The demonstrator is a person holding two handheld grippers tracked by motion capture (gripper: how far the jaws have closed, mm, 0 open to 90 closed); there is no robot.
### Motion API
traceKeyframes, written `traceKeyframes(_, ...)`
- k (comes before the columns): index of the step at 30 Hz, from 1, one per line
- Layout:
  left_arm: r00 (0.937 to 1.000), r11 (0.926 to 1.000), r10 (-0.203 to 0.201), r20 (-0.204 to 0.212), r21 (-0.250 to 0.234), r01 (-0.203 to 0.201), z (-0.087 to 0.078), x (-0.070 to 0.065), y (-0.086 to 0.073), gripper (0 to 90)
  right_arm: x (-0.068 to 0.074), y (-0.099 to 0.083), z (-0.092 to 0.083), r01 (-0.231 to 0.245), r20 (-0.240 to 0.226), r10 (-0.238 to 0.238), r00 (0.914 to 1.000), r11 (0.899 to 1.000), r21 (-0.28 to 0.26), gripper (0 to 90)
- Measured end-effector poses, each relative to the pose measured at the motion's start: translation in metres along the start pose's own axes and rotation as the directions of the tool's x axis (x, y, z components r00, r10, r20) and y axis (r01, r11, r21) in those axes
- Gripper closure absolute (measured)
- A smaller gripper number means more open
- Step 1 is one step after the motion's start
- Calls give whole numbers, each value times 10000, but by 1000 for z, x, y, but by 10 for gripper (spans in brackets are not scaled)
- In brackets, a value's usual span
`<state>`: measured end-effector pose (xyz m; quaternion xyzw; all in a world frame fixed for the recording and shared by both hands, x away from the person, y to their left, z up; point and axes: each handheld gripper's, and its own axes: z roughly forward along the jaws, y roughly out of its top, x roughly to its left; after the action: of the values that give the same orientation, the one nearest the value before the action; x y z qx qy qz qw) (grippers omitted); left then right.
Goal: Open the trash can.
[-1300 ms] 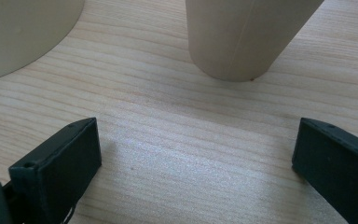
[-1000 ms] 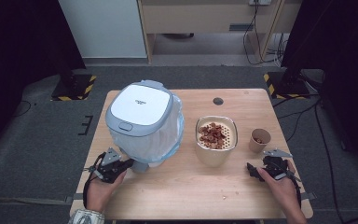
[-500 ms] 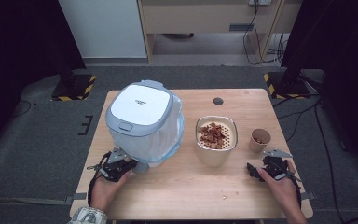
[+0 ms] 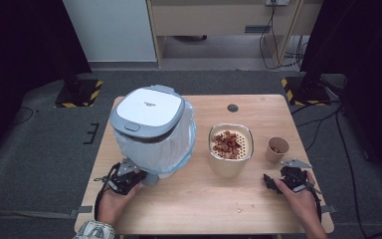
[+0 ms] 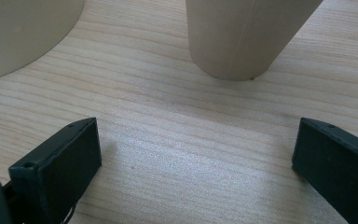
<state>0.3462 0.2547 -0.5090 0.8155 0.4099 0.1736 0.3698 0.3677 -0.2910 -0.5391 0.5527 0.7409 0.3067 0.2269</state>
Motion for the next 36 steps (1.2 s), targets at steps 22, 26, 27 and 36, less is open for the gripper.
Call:
traceKeyframes(22, 10000, 9986, 64, 60, 531, -67, 8, 2, -1, 900, -1, 1, -3, -11, -63, 10, 10000, 9997, -250, 73)
traceKeyframes(26, 9999, 9985, 103, 39, 537, -105, 8, 2, -1, 900, -1, 1, -4, -31, -49, 29, 10000, 9991, -425, 75)
traceKeyframes(27, 9999, 9985, 103, 39, 537, -105, 8, 2, -1, 900, -1, 2, -5, -36, -70, 33, 10000, 9989, -473, 75)
traceKeyframes(36, 9999, 9985, 98, 75, 538, -102, 8, 2, -1, 900, -5, 10, -7, -222, 118, 237, 9996, 9927, -1183, 72)
